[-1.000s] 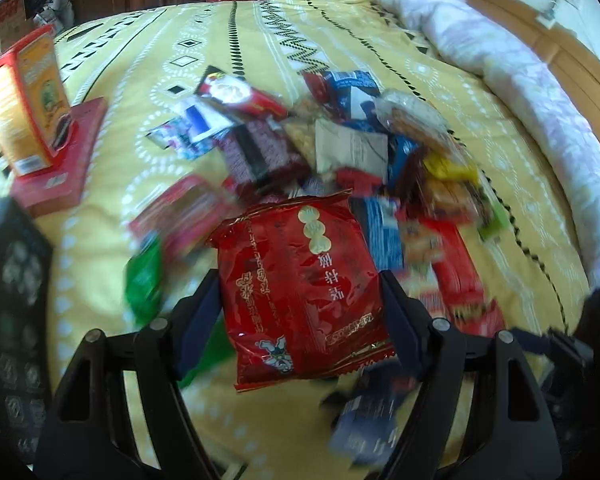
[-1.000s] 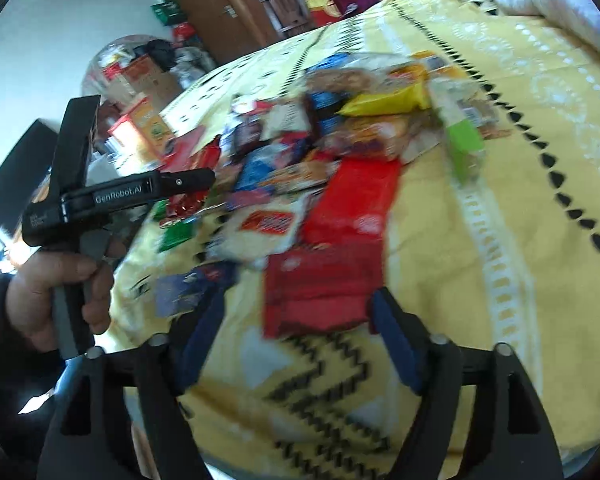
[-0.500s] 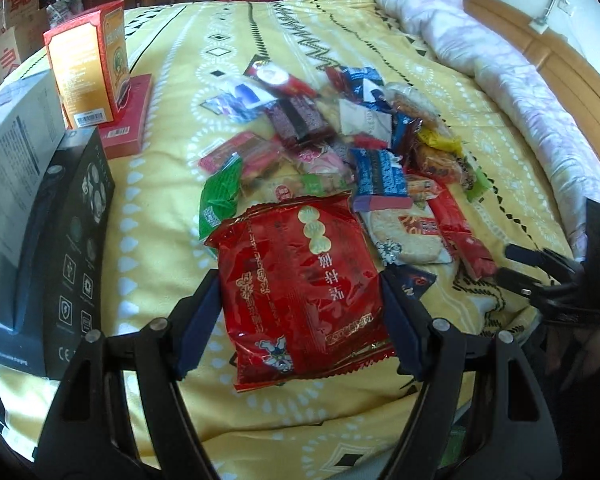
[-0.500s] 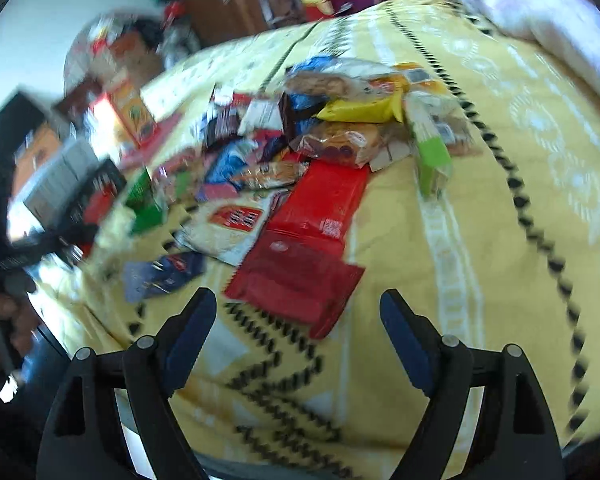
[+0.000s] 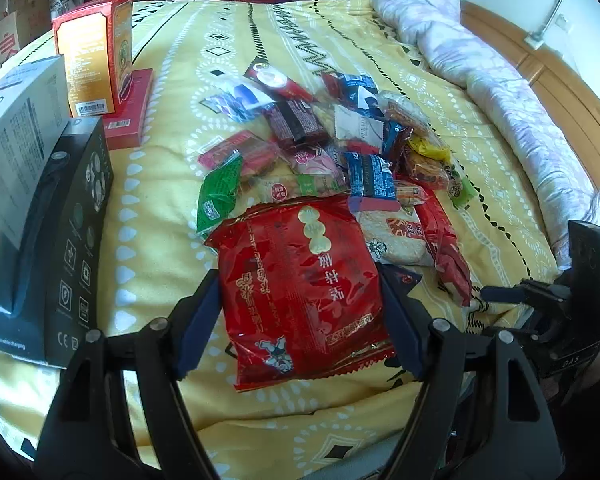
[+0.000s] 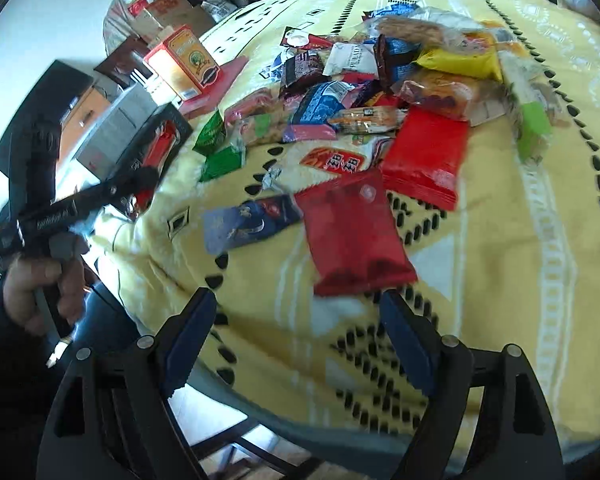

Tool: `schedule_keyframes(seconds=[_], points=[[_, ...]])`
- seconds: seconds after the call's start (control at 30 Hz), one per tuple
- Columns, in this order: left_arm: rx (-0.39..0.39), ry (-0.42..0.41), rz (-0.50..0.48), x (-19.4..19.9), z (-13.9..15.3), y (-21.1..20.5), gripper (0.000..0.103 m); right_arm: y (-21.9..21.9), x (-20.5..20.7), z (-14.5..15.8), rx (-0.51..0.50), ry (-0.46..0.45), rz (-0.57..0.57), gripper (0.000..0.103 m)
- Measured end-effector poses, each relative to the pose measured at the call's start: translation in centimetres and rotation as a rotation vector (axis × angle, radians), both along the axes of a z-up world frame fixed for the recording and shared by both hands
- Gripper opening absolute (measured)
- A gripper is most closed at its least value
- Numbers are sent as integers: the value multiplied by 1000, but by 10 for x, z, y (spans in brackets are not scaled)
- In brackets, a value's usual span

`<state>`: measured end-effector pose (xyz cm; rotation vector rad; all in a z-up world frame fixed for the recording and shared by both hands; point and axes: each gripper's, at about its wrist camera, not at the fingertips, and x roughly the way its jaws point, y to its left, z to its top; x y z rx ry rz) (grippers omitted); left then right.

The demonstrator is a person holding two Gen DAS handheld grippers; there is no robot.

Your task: Organize snacks

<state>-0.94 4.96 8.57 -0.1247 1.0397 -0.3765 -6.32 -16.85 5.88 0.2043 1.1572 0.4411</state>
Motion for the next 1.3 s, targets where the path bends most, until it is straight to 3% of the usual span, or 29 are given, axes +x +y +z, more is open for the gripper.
schedule_keyframes(seconds=[0.1,0.27,0.4,0.57,0.93,1.3], points=[[-10,4,-2,-3,-2,1,77,-4,-3,6,-102,-38,-31,86],[-13,12,-11,-7,-4,-4,77,-6,16,3,-122,-85,-79,86],[-13,4,-20,-8,-1,-6,77,3,33,-18,-144,-60,-56,86],[7,-25,-34,-11,4,-9,77,2,37,-32,-179,-46,-77,63],[118,-180,15,-16,37,9,77,-1,16,17,-159,-195,-204,63],[156,-300,159,-20,82,66,77,52,40,90,-106,-342,-144,63]])
